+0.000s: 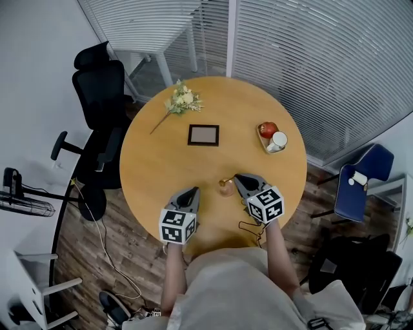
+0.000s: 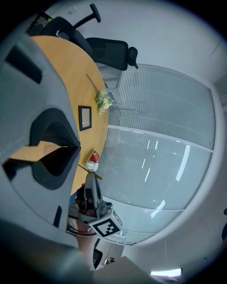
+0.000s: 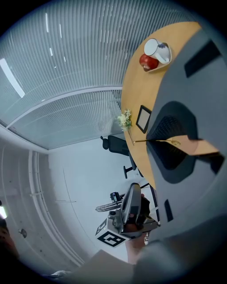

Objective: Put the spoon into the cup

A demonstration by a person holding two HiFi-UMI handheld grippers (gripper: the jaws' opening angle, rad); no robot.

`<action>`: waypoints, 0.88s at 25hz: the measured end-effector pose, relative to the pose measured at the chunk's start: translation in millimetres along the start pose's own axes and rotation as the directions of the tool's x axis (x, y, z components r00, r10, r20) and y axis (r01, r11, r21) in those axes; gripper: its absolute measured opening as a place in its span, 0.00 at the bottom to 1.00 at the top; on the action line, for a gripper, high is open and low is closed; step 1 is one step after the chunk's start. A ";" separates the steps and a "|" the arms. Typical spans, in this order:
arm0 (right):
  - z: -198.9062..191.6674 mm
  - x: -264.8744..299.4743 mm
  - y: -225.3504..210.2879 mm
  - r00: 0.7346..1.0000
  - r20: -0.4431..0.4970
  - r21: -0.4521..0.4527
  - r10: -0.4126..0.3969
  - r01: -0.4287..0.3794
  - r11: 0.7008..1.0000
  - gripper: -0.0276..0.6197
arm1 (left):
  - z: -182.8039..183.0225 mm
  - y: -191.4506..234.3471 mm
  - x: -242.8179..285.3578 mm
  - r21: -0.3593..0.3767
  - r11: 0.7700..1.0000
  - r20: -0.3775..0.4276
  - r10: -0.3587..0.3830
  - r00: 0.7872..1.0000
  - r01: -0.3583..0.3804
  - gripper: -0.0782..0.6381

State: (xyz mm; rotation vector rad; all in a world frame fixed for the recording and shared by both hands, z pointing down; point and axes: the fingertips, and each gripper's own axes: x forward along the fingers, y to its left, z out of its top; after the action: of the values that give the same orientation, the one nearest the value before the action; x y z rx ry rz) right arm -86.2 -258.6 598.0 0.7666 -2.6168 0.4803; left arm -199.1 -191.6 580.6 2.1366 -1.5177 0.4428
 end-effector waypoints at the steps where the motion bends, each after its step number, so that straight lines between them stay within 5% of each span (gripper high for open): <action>1: -1.4 1.1 1.2 1.000 -0.005 -0.004 0.001 -0.001 1.000 0.05 | -1.2 1.3 -1.2 -0.004 1.000 0.000 0.004 1.000 -0.004 0.12; 22: -53.7 21.6 2.0 0.988 -0.147 -0.120 -0.049 0.031 0.992 0.05 | -19.2 -9.3 17.9 0.009 1.000 -0.073 -0.022 0.997 0.023 0.12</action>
State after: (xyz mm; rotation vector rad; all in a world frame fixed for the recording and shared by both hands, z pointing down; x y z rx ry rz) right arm -90.8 -244.1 654.0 0.7152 -2.4607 0.3549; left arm -184.2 -192.6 604.0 2.1195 -1.4530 0.5156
